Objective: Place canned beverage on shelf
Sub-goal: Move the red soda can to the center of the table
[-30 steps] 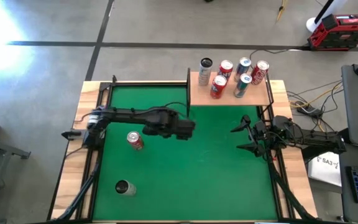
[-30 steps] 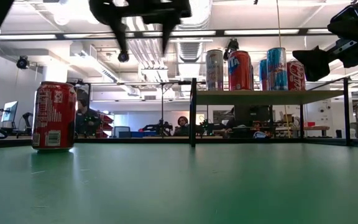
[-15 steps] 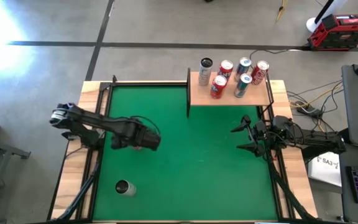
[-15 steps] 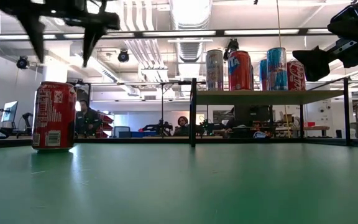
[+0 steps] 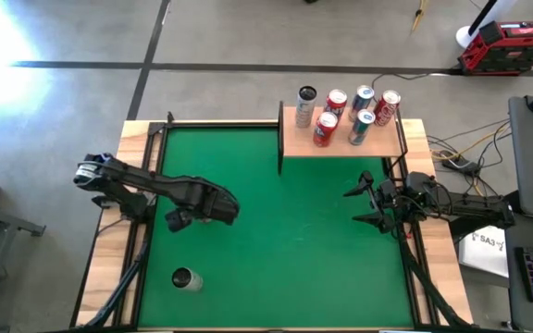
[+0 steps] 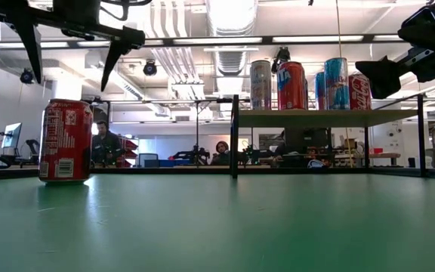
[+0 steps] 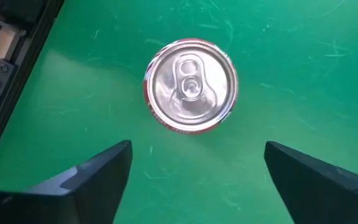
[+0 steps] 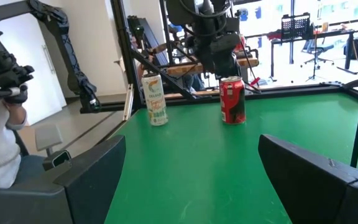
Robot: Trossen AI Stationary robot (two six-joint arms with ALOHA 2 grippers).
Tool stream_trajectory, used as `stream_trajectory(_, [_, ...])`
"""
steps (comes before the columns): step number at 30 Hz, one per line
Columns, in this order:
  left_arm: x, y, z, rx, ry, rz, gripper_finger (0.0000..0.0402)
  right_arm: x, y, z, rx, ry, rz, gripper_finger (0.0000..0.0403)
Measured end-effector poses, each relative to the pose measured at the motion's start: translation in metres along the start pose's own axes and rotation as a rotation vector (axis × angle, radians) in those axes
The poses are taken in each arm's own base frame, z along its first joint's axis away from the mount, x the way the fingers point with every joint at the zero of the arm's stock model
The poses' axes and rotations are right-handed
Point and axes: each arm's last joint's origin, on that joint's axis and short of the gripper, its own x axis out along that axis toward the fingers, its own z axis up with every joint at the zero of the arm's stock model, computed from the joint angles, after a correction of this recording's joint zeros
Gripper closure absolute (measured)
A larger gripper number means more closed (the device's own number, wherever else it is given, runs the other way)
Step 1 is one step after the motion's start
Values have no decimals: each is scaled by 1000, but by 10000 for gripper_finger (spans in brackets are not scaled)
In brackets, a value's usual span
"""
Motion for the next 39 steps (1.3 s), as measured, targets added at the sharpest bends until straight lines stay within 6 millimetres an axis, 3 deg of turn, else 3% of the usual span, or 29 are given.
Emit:
stream_trajectory(5, [1,-1,1,-2,-8,2,6,0,0,0,0,0,0,44])
stream_trajectory(29, [56,-2,11,-199,-74,73,5,0,0,0,0,0,0,44])
stream_trajectory(33, [60,-3,10,-177,-63,61,29,0,0,0,0,0,0,44])
stream_trajectory(39, [66,-1,12,-168,-107,49,115,0,0,0,0,0,0,44])
